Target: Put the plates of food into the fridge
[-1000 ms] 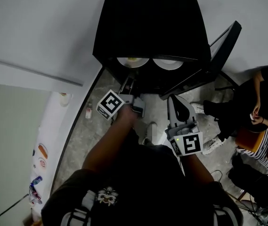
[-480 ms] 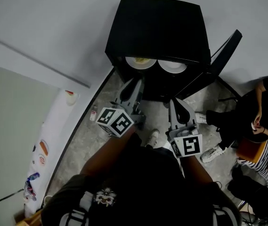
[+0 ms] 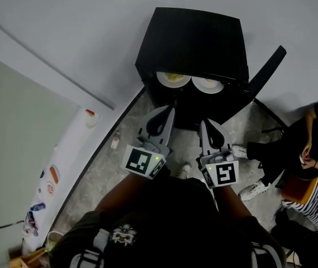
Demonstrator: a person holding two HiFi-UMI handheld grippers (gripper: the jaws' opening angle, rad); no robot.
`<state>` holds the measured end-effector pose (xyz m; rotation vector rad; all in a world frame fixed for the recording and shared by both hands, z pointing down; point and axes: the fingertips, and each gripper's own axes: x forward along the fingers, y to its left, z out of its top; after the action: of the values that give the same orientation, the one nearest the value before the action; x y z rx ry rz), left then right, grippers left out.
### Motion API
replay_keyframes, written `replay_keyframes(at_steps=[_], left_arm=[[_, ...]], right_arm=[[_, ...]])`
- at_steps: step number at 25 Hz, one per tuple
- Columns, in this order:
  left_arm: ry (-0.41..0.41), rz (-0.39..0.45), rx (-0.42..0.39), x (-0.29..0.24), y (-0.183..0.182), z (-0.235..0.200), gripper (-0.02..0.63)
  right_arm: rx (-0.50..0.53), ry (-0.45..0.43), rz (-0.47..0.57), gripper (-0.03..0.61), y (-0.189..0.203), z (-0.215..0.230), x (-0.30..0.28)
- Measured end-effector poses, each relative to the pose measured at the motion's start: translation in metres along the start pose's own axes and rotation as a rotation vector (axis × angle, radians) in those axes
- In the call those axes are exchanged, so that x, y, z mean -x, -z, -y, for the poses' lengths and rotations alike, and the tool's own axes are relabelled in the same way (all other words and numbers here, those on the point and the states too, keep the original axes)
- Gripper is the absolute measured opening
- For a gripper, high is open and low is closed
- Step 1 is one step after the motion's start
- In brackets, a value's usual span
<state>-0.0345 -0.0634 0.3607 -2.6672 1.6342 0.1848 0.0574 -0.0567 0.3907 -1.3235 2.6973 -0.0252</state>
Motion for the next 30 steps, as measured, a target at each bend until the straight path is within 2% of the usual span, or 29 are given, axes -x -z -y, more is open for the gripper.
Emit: replay_keyframes(at_steps=[2, 4, 8, 14, 30], left_arm=[[-0.018, -0.024, -0.048, 0.008, 0.004, 0.002, 0.021], [-0.046, -0.053, -0.052, 0.016, 0.011, 0.001, 0.021], [-0.056, -0.045, -0.096, 0.027, 0.012, 0.012, 0.023], [-0.040, -0.069, -0.079, 0.033, 0.020, 0.021, 0.023], [0.026, -0.073, -0.099, 0.028, 0.024, 0.047, 0.023]], right_arm=[[0.014, -0.002, -0.021, 0.025, 0.003, 0.000, 0.001], [0.043, -0.003, -0.031, 0.025, 0.000, -0.002, -0.001], [0.097, -0.003, -0.013, 0.025, -0.008, -0.008, -0.003], [0.087, -0.009, 0.011, 0.025, -0.012, -0.014, 0.001], [0.121, 0.019, 0.023, 0.025, -0.014, -0.006, 0.024]])
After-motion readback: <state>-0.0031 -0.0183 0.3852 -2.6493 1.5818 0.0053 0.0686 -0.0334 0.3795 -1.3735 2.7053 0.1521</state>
